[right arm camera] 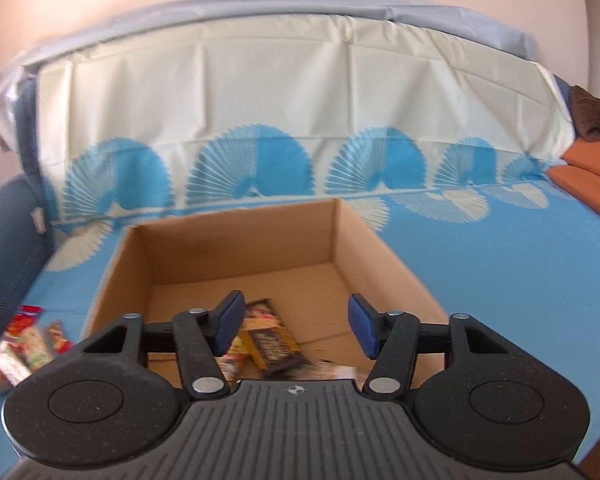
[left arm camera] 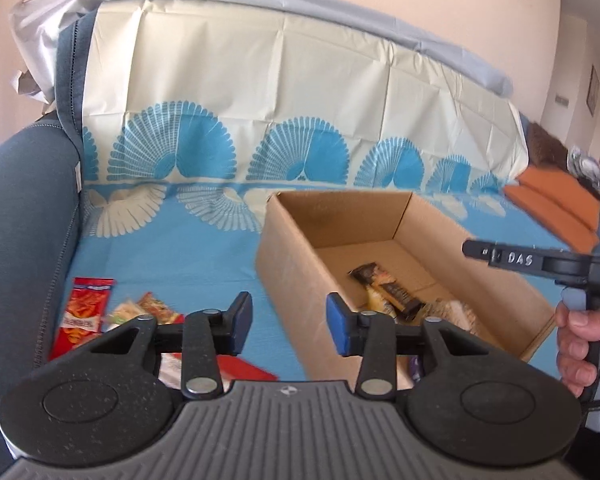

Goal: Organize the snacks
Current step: 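Move both open tools from the box to the snacks on the sofa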

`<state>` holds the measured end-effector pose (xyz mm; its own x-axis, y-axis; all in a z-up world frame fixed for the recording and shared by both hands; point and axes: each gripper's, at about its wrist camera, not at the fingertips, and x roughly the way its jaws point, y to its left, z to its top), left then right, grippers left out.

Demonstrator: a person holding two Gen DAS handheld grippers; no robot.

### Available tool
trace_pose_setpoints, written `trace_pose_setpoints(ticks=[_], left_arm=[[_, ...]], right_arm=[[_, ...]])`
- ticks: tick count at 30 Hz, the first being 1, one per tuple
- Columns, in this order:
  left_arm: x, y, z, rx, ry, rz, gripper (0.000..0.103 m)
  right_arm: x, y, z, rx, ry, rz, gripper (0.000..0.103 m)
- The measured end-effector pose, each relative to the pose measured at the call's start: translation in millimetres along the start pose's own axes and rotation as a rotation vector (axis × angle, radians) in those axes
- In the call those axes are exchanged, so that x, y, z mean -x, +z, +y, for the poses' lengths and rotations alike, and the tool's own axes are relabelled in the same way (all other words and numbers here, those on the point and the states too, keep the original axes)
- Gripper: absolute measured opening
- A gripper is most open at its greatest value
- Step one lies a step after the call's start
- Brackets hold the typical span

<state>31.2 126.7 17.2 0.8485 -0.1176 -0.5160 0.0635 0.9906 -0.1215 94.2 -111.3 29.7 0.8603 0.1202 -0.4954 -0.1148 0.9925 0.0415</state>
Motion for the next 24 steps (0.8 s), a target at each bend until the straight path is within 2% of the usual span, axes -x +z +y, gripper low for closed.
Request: trace_pose_setpoints(ticks=[2, 5, 6, 7, 8, 11, 15, 18, 19, 20, 22, 24], left_arm=[[4.1, 5.2, 15.5, -0.021, 0.05, 0.009, 0.036], [15.1, 1.8, 47.2, 0.098, 0.108, -0.047, 0.035], [17.5, -6.0, 55.9, 0.147, 0.128, -0.062, 0.035], [14.8, -8.9, 64.0, 0.19, 0.156, -0.019, 0.027], [17.6, -8.6, 71.8, 0.214, 0.188, -0.02, 0.024], [27.4, -7.5, 90.3, 0.286, 0.216, -0.053, 0.024], [21.1, -8.8, 104.3, 0.346, 0.229, -0.005, 0.024], [13.7, -8.9, 108.2, 0.348, 0.25, 0.026, 0.024], [11.5, -8.7, 109.9, 0.352, 0.252, 0.031, 0.024], [9.8, -9.2, 111.1, 0.355, 0.254, 0.038, 0.024], [5.8, -10.4, 113.3, 0.359, 0.255, 0.053, 0.024], [1.8, -11.4, 114.2, 0.354, 0.257, 0.066, 0.024]], right_arm=[[5.4, -1.6, 15.2, 0.003, 0.061, -0.017, 0.044], [14.4, -5.0, 42.3, 0.018, 0.157, -0.04, 0.038], [17.4, -6.7, 52.7, 0.033, 0.194, -0.047, 0.037], [21.0, -9.5, 63.4, 0.054, 0.233, -0.053, 0.037], [24.4, -12.5, 74.0, 0.08, 0.27, -0.058, 0.037], [32.4, -23.8, 107.6, 0.171, 0.375, -0.056, 0.037], [36.6, -41.3, 152.8, 0.297, 0.493, -0.029, 0.037], [32.0, -52.9, 178.8, 0.366, 0.511, 0.002, 0.038], [28.9, -56.1, 184.8, 0.375, 0.505, 0.017, 0.042], [24.0, -59.4, 192.0, 0.389, 0.491, 0.04, 0.052], [10.2, -69.5, 205.0, 0.43, 0.425, 0.087, 0.066], [-4.0, -74.1, 211.6, 0.428, 0.394, 0.126, 0.068]])
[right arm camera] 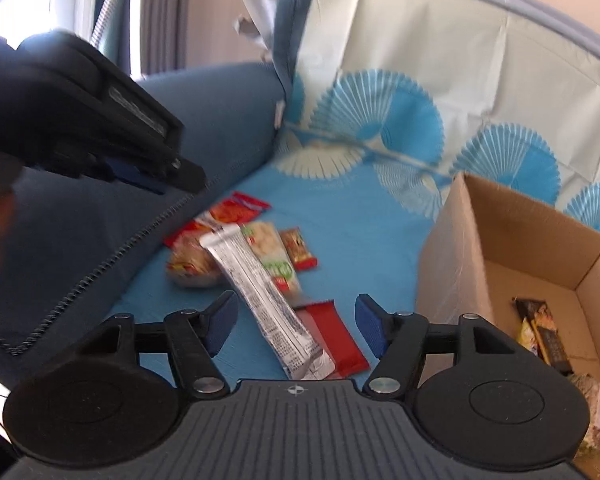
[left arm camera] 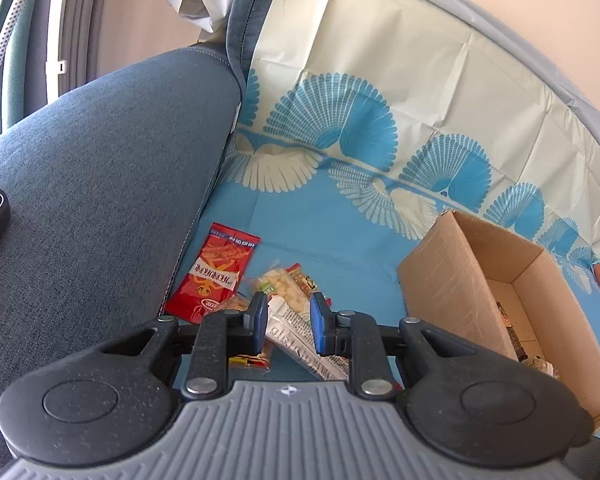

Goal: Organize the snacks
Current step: 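Move both open tools from the box to the snacks on the sofa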

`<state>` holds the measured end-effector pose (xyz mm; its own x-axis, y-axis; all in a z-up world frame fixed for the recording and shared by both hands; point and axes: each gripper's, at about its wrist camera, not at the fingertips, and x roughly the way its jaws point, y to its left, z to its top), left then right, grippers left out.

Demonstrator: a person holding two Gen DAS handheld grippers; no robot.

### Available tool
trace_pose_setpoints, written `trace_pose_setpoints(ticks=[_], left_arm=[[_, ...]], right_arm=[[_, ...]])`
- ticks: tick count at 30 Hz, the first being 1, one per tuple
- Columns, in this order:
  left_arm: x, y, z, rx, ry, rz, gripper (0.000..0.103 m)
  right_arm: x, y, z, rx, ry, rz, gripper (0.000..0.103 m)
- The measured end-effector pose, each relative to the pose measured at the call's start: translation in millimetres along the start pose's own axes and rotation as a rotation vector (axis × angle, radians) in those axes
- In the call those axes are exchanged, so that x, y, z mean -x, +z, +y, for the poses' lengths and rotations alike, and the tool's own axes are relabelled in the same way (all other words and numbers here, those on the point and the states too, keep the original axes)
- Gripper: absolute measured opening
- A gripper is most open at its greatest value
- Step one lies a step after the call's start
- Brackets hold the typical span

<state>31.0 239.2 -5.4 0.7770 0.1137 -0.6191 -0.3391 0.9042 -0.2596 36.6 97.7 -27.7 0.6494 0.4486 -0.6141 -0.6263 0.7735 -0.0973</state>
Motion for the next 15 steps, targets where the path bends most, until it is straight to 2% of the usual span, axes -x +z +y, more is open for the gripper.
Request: trace_pose_setpoints(ticks=[2, 7, 8, 12, 15], left_arm=[[-1.6, 0.2, 0.6, -0.002, 0.002, 0.003, 0.024], [-2.0, 1.2, 5.3, 0.006, -0.006, 0.006, 0.025], [-1.7, 0.8, 6.1, 0.007, -0.009, 0.007, 0.025], [-3.7, -0.7, 5.9, -0.007, -0.015, 0.021, 0.025], [-5.3, -1.2, 5.4, -0.014, -0.021, 0.027, 0.027]], right_arm=[[-17.4, -0.9, 2.9, 0.003, -0.018, 0.043, 0.08], [-65.2, -4.4, 4.8, 0.026, -0.084, 0.145, 0.086], [-72.7, -5.1, 4.7, 0.037, -0.1, 0.153, 0.09], [-100.9, -12.8, 1.6, 0.083, -0.155, 0.231, 0.088], [-103.8, -13.0, 0.3, 0.073, -0.148, 0.219, 0.09]])
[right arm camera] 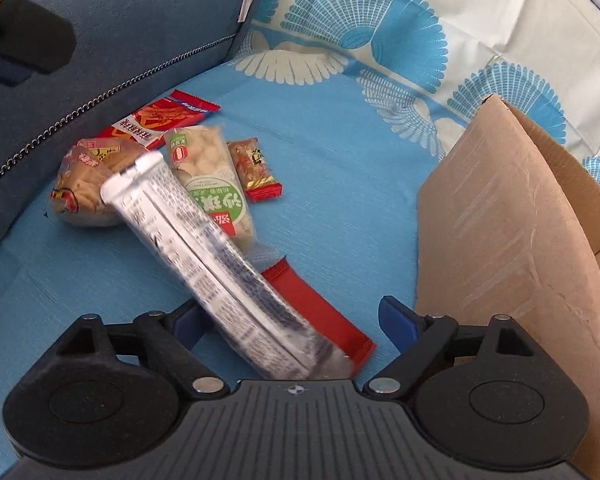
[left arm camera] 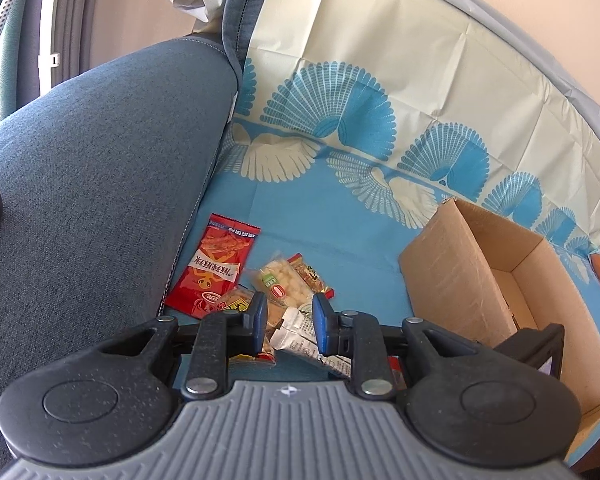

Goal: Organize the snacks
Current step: 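Move both open tools from the box to the snacks on the sofa, then lower the right tool onto the red wrapped bar and close on it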

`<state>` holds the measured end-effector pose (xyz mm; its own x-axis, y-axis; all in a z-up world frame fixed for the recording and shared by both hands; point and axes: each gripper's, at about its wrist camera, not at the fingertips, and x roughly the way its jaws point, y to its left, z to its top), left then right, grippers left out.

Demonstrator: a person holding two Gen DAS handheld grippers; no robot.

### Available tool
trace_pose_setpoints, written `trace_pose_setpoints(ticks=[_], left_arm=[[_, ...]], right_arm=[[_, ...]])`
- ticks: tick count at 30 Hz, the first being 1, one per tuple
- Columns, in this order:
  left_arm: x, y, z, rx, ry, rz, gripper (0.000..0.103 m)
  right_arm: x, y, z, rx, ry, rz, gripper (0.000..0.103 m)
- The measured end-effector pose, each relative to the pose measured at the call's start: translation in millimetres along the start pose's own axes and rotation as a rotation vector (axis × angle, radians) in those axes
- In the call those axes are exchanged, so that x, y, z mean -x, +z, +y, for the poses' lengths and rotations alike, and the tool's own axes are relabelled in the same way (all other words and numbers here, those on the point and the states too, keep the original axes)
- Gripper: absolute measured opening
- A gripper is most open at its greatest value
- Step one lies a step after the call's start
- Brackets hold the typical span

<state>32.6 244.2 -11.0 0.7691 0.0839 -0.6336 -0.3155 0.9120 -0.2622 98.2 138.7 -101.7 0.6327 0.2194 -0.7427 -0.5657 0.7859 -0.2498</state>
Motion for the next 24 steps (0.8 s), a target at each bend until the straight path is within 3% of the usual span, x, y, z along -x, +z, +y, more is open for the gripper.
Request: trace_pose_setpoints(ticks=[2, 4, 6, 9, 14, 19, 24], left_arm=[[-1.4, -0.2, -0.7, -0.002, -0.003, 0.004, 0.027], [-1.9, -0.4, -0.8, -0.003, -0.003, 0.004, 0.027], [-2.3, -0.3, -0.6, -0.002, -0.004, 0.006, 0.027], [-2.0, -0.7, 0.9, 0.005, -0.003, 0.004, 0.027], [-2.9, -0.6, 5.6, 0.034, -0.005, 0.011, 0.027], [-4.5, -2.7, 11.2, 0.073, -0.013, 0.035, 0.028], [-10.5, -7.9, 17.6, 0.113, -0.055, 0.101, 0.036]], right_arm=[[-1.2, 0.0, -3.2, -0.017, 0.018, 0.006, 0.088], [-1.4, -0.4, -14.2, -0.112, 0.095, 0.037, 0.078], [-1.1, -1.2, -23.7, -0.185, 0.145, 0.049, 0.075], [7.5, -3.9, -19.0, -0.147, 0.176, 0.039, 0.063], [25.4, -9.8, -7.4, -0.101, 0.334, 0.046, 0.041], [40.9, -15.5, 0.1, -0.12, 0.529, 0.095, 0.04], [71.8, -23.6, -8.5, -0.121, 0.511, 0.063, 0.043]])
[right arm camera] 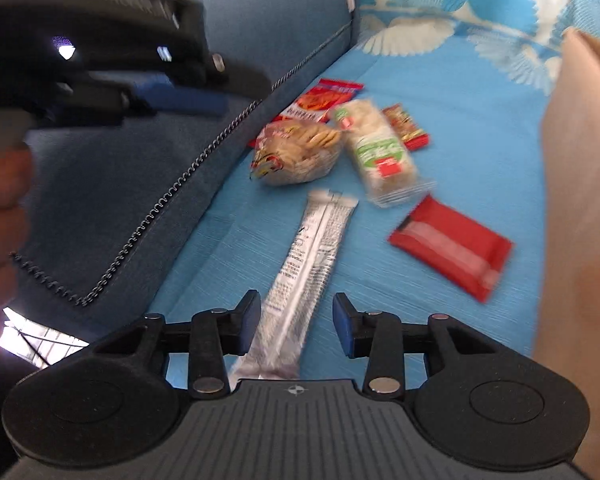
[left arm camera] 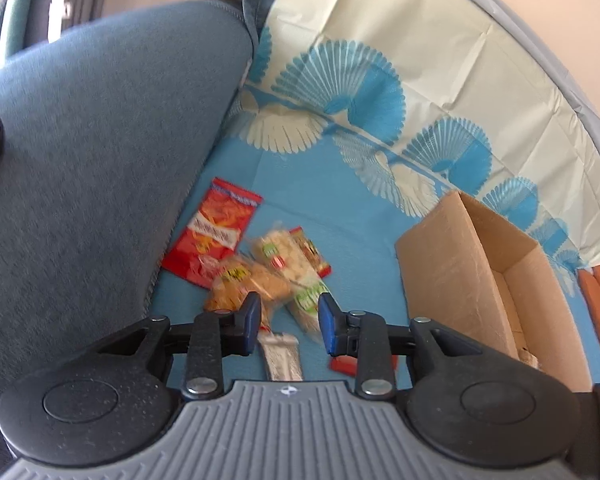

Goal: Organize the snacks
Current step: 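Lower the right tool onto the red wrapped bar and close on it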

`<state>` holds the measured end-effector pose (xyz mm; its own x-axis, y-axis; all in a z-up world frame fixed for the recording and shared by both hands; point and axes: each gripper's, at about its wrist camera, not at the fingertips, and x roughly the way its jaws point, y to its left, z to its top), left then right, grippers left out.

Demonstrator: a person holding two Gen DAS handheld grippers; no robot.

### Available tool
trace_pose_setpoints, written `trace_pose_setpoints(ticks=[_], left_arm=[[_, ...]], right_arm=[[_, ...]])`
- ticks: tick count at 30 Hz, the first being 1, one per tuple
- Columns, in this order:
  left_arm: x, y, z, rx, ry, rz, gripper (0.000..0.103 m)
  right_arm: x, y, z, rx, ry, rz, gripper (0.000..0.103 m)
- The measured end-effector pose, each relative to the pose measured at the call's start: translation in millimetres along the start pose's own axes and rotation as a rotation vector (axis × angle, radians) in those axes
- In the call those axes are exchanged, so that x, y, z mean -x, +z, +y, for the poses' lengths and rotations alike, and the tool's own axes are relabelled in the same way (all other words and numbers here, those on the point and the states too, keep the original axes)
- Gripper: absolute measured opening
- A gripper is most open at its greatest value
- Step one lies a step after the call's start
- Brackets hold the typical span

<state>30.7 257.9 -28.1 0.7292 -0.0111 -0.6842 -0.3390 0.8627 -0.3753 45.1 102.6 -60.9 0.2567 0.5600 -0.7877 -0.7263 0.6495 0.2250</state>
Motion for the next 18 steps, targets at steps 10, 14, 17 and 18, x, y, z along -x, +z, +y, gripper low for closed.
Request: trace_pose_setpoints(ticks=[10, 14, 17, 18], left_arm=[[-38.6, -24.4, -29.1, -0.121, 0.013, 0.204, 0.041], [-46.7, -26.4, -31.0, -0.13, 0.037, 0.227, 0.041], [-49.7, -24.0, -29.0, -0.127, 0.048, 0.232, 0.041], [-50.4, -23.5, -27.7, -0.125, 0.048, 0.233, 0.041]], right_arm=[[1.6, -13.3, 18.3, 0.261, -0.369, -0.15, 0.059], [-17.5, -14.5, 14.6, 0.305, -0.48, -0.158, 0.059], [-32.9, -9.1, 9.6, 0.289, -0.504, -0.124, 0.059], [-33.1, -5.7, 6.2, 0.27, -0.493, -0.128, 0.059]])
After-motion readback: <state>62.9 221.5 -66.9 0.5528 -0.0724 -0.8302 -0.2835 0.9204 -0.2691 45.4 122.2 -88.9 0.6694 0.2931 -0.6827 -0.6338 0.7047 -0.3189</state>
